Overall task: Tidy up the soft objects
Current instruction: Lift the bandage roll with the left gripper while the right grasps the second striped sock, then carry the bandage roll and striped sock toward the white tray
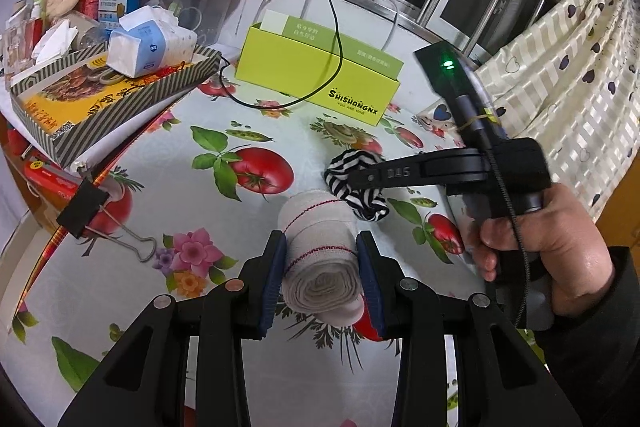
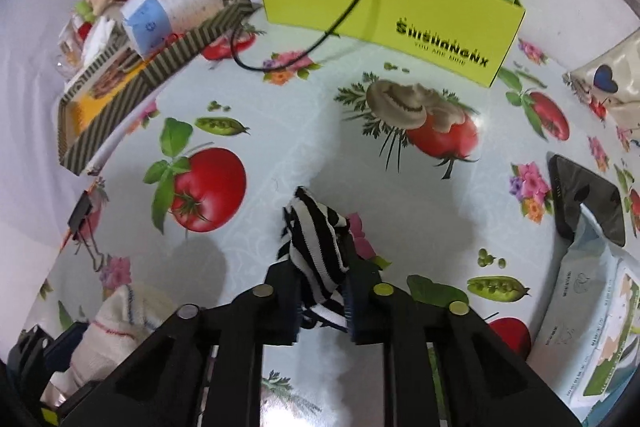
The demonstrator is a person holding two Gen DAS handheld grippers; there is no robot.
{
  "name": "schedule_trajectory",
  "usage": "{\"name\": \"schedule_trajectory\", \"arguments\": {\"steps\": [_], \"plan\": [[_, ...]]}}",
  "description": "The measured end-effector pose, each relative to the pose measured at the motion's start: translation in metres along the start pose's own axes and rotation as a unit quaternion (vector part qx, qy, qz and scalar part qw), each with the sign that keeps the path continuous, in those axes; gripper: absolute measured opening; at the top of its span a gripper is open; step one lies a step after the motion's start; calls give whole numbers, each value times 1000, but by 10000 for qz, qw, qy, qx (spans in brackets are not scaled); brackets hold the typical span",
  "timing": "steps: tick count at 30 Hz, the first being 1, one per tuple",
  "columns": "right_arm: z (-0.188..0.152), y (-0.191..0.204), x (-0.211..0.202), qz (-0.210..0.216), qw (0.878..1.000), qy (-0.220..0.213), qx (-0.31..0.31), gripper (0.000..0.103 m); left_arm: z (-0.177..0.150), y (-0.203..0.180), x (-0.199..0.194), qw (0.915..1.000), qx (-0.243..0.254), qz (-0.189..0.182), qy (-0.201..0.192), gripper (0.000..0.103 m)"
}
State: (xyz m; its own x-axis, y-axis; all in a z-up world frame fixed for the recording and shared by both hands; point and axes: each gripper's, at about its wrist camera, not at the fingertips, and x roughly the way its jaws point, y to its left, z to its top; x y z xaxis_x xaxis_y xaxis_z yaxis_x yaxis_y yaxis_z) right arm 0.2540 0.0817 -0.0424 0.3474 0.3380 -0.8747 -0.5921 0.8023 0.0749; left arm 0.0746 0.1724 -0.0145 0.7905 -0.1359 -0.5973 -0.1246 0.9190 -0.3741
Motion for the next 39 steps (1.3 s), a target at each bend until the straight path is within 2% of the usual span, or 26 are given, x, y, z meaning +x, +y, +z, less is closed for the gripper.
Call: {"name": "schedule_trajectory", "arguments": {"steps": [9,21,30,39], "plan": [[-28,4,-65,340,9972,-667,-41,14,0,-13,-14,9999,91,7,-114,37],[-114,4,-155,530,9869,-1524,-86,14,-8,-58,-48,9982,513,-100,-306,37],[-164,-17,-199,528,9789,-1961,208,14,-18,-105,-62,9944,945,-349,-317,37],[-199,-36,-227,410,9731,-2227,434,14,-26,-143,-64,9900,1249,-609,-252,37]]}}
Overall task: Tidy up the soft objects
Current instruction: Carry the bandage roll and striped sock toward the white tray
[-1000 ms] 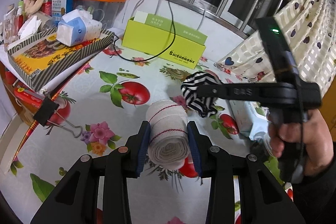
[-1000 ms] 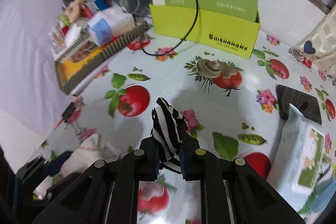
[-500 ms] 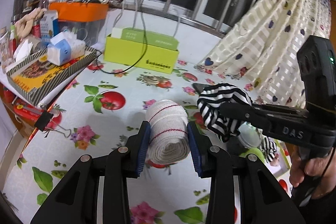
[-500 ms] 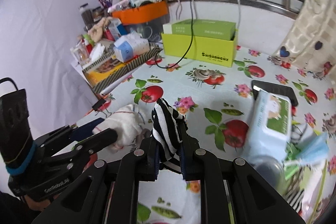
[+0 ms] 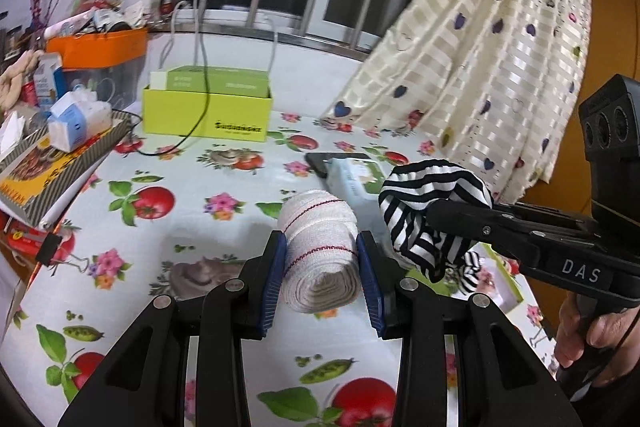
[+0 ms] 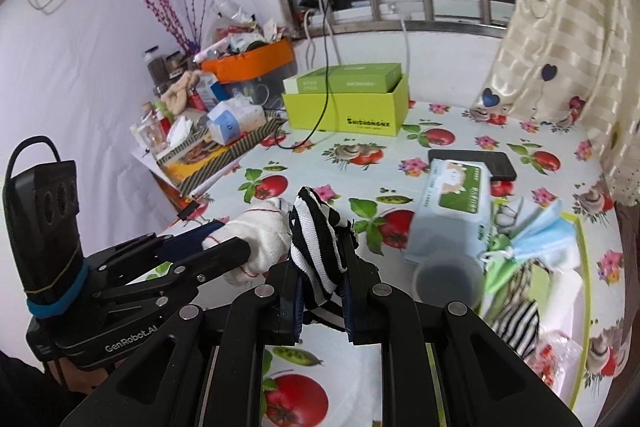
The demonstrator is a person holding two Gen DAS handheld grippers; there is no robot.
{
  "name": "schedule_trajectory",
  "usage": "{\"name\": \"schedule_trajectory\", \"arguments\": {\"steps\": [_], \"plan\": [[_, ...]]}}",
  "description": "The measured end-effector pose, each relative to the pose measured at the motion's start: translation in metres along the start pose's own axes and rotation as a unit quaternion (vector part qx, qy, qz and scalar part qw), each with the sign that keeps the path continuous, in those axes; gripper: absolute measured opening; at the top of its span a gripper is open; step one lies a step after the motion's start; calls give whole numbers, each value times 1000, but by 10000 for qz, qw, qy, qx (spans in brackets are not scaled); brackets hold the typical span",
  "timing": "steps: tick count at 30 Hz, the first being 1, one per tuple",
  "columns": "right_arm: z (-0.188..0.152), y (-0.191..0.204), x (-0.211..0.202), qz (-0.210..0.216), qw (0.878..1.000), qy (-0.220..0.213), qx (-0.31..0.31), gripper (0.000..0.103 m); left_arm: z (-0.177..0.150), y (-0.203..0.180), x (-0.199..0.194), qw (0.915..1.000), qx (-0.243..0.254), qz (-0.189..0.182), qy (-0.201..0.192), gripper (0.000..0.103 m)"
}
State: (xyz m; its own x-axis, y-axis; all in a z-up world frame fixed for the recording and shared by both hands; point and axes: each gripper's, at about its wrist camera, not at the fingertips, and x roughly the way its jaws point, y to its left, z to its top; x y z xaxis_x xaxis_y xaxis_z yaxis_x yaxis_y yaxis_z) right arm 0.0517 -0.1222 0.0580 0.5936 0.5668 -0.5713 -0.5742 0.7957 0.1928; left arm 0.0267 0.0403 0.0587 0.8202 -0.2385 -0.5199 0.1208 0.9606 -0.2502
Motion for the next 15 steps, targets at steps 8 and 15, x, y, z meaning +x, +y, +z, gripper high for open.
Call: {"name": "schedule_trajectory", "arguments": {"steps": [8,15], "plan": [[-13,-17,-27,-126,9995,-188,207,14,1,-25,2,9995,231,-191,42,37],[-26,-40,-49,-337,9981,-295,431,14,2,-47,5,9985,416,-348,82,37]]}}
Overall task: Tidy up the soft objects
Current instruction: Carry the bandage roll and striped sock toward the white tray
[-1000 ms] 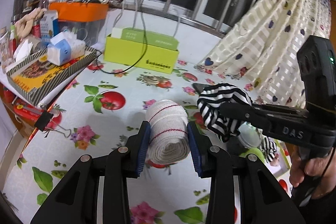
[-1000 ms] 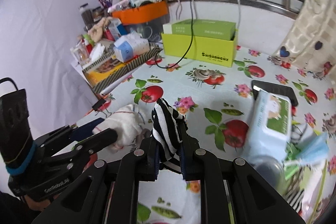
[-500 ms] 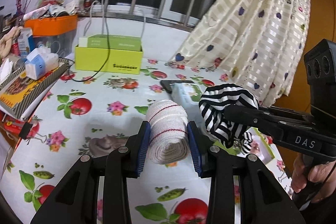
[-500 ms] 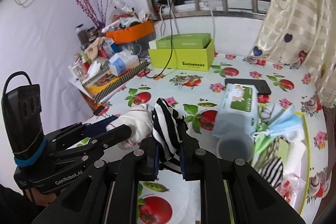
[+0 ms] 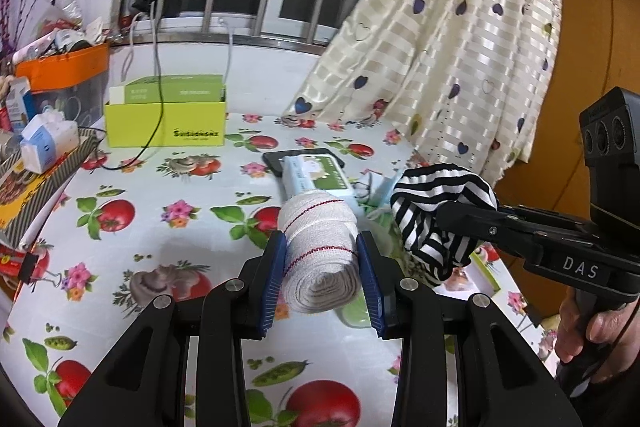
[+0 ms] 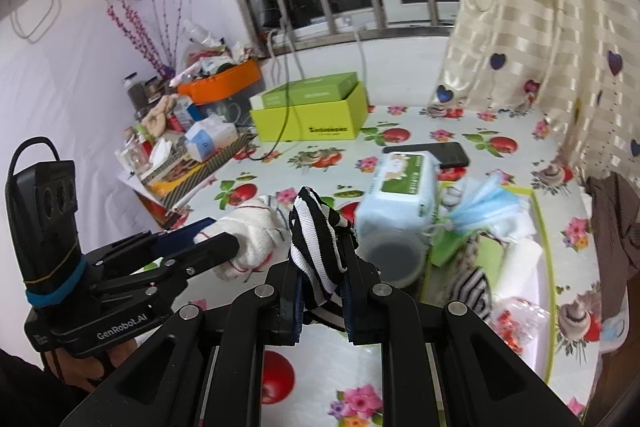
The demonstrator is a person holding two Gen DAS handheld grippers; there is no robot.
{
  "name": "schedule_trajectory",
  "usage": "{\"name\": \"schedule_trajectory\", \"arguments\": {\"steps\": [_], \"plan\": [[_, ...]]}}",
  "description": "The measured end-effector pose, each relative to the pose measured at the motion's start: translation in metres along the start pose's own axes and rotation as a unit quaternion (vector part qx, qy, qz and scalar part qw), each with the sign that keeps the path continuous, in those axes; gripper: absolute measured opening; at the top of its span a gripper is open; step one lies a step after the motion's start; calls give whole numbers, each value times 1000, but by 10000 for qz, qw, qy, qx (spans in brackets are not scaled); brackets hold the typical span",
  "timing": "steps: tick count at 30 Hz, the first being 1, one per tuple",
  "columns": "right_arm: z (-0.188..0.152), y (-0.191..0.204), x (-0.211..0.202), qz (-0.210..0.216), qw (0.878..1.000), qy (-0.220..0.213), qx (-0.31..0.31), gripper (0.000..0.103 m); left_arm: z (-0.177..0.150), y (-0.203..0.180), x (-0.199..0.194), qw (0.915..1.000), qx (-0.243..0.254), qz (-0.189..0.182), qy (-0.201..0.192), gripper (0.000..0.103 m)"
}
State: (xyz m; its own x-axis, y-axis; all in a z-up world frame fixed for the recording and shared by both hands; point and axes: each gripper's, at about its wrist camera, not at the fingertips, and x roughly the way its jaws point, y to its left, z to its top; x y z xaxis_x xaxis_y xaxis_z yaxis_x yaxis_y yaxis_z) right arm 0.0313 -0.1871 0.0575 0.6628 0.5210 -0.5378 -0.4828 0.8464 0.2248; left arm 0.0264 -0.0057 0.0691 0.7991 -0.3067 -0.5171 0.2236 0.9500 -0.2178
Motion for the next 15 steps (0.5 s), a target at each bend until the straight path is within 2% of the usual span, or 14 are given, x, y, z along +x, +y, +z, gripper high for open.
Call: {"name": "schedule_trajectory", "arguments": {"steps": [15], "plan": [[-17,-57,-40,-523,9973,-153,485,14,5,-51,14,9980,409,-469,81,37]]}}
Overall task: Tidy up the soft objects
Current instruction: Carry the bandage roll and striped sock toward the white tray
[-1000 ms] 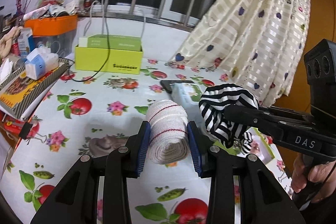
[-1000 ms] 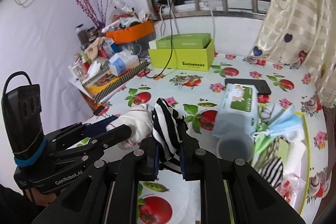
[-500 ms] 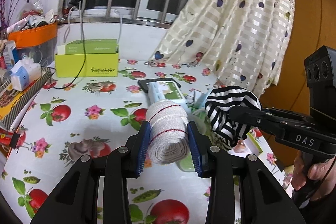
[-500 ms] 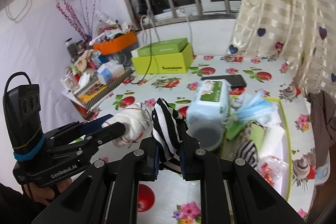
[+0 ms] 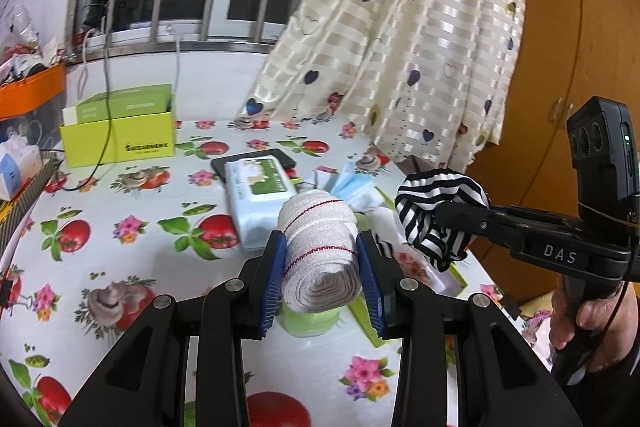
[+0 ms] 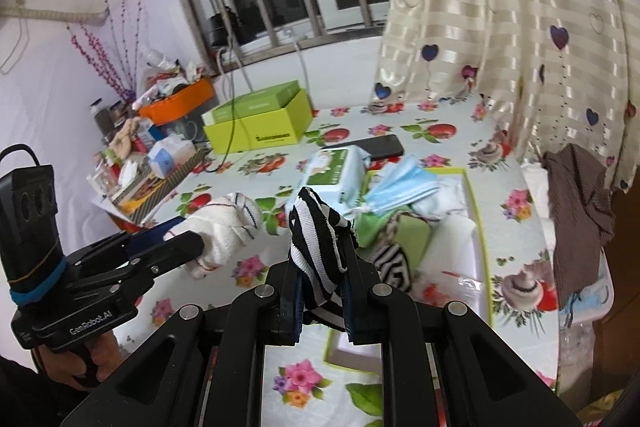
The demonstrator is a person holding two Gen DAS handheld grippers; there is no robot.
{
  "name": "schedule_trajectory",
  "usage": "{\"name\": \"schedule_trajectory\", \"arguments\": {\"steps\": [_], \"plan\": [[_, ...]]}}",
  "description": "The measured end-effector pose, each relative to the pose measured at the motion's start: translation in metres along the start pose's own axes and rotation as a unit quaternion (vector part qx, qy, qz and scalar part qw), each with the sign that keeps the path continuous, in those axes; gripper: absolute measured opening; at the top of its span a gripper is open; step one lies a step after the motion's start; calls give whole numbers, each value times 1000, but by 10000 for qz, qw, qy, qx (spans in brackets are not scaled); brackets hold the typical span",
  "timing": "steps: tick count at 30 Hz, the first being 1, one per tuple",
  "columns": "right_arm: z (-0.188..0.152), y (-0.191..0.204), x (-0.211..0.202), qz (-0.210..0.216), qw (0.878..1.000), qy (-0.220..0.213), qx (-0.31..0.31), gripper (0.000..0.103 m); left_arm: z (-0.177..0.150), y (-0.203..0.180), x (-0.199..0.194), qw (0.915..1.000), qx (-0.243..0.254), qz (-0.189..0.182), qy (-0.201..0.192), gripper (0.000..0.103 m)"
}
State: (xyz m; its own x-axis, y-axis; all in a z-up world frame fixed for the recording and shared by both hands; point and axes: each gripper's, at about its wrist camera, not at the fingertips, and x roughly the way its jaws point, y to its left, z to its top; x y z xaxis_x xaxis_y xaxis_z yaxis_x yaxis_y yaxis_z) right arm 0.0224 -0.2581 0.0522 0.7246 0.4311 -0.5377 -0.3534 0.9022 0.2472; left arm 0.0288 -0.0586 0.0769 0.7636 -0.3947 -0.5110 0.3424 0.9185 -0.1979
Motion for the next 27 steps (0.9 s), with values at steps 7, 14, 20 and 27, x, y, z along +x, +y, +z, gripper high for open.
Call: {"name": "schedule_trajectory", "arguments": {"steps": [7,14,20,27], "plan": [[-6,-23,-5,-125,9998,31,160,14,-1,-18,13,9997,151,-160,126,37],[-17,-46,0,-260,9989,161,345,14,-8,-36,38,9981,287,-354,408,37],[-29,-67,10,-366,9974,356,506,14,-18,-50,60,9955,414,-544,664,37],[-45,-88,26,-494,9944,645,670,15,-31,-69,88,9896,644,-786,1013,37]]}}
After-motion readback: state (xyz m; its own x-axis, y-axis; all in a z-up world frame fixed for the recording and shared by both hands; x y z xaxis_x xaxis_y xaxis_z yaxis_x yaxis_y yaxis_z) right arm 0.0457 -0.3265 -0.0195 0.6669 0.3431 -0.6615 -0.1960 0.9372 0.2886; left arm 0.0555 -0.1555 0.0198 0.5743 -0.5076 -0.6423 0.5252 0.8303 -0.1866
